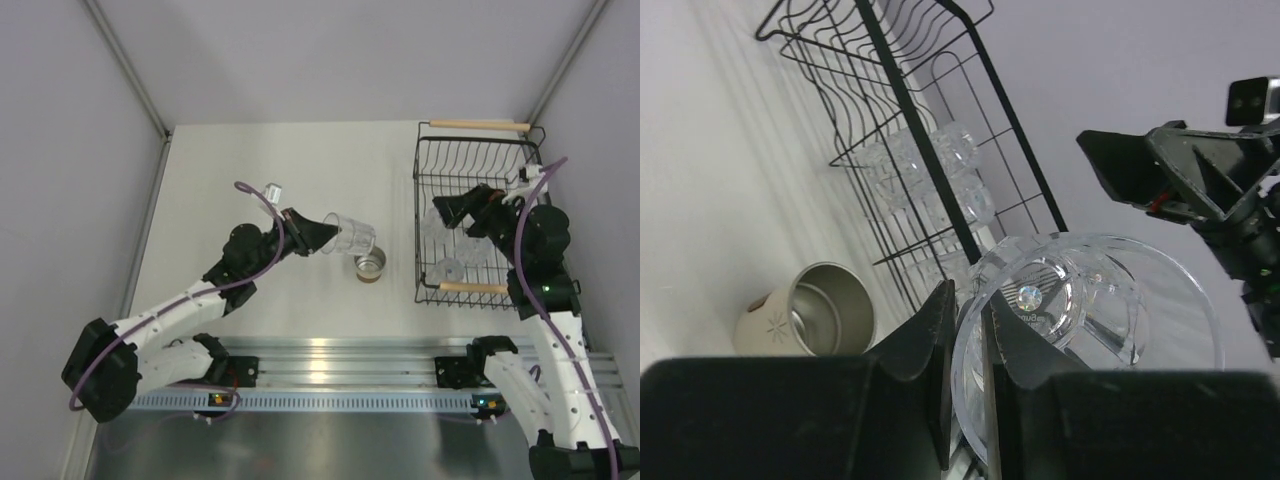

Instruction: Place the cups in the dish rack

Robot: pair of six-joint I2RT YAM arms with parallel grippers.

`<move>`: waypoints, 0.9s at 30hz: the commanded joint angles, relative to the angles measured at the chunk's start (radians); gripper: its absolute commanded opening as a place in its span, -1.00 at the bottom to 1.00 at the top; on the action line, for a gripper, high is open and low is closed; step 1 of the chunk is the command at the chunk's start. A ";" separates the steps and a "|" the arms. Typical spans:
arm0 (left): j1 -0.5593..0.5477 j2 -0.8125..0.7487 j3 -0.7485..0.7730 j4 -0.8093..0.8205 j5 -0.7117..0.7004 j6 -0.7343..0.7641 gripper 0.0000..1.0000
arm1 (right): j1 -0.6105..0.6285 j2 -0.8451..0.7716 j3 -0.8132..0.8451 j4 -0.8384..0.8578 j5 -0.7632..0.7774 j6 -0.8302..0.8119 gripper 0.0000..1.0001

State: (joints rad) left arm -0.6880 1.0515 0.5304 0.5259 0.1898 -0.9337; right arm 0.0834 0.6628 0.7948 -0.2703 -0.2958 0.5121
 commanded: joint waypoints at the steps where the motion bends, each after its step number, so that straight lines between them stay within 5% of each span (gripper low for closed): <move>1: 0.007 0.034 -0.010 0.271 0.077 -0.105 -1.00 | 0.013 0.000 -0.044 0.211 -0.142 0.100 0.99; 16: 0.008 0.284 0.072 0.695 0.184 -0.290 -1.00 | 0.015 -0.003 -0.120 0.488 -0.374 0.210 0.98; 27: -0.004 0.387 0.183 0.773 0.203 -0.381 -1.00 | 0.018 -0.006 -0.170 0.634 -0.445 0.294 0.99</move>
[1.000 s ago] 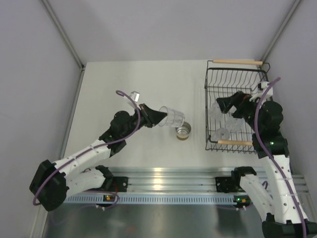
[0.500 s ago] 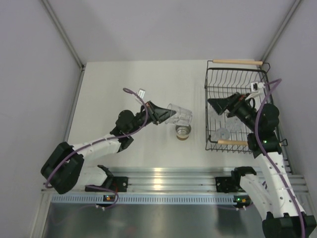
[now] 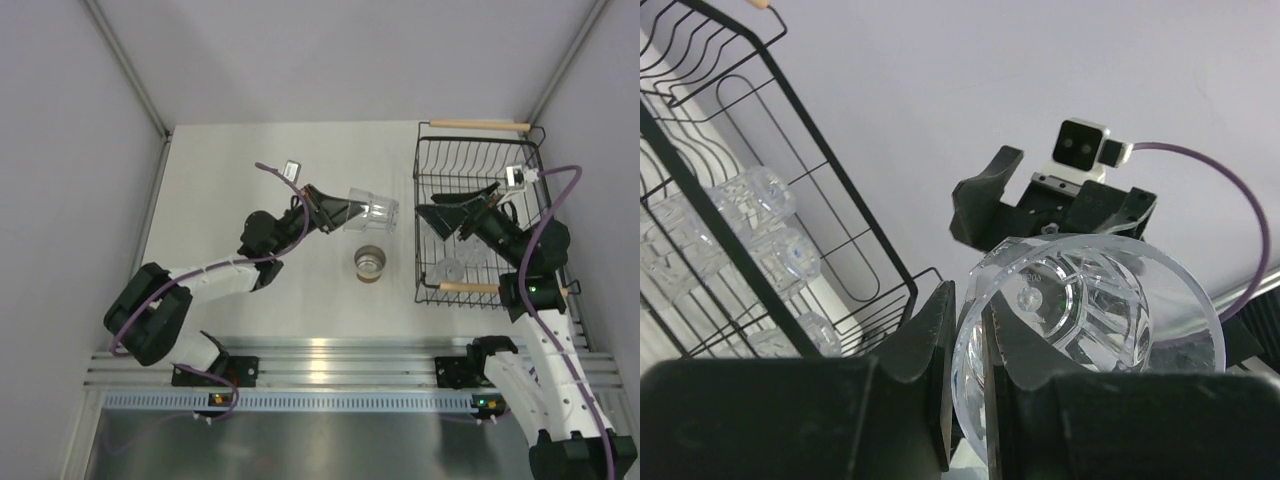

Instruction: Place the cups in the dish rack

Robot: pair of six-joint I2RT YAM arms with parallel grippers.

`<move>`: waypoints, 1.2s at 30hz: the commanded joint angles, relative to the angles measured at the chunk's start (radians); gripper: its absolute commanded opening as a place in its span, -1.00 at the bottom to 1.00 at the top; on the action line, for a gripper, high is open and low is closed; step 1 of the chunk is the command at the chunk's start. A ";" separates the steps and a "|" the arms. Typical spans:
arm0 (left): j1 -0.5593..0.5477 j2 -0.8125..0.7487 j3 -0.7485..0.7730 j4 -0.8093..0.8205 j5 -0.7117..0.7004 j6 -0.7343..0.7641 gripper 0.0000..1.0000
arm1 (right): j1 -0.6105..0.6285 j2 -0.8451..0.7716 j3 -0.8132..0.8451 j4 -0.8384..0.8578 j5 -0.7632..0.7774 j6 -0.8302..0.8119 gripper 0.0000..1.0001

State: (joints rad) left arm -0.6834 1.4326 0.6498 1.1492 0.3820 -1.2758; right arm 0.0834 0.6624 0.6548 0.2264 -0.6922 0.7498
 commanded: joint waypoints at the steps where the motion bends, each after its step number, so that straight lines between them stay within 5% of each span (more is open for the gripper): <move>1: -0.011 0.009 0.070 0.152 0.011 -0.040 -1.00 | 0.018 -0.004 -0.040 0.171 -0.055 0.075 0.99; 12: -0.028 0.075 0.142 0.155 0.017 -0.046 -1.00 | 0.081 -0.004 -0.069 0.364 -0.082 0.143 0.99; 36: -0.082 0.130 0.223 0.153 0.006 -0.056 -1.00 | 0.205 0.098 -0.086 0.433 -0.032 0.109 0.99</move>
State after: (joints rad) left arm -0.7528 1.5524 0.8143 1.1900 0.3958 -1.3155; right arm 0.2642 0.7490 0.5678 0.5926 -0.7300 0.8822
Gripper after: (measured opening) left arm 0.176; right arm 0.993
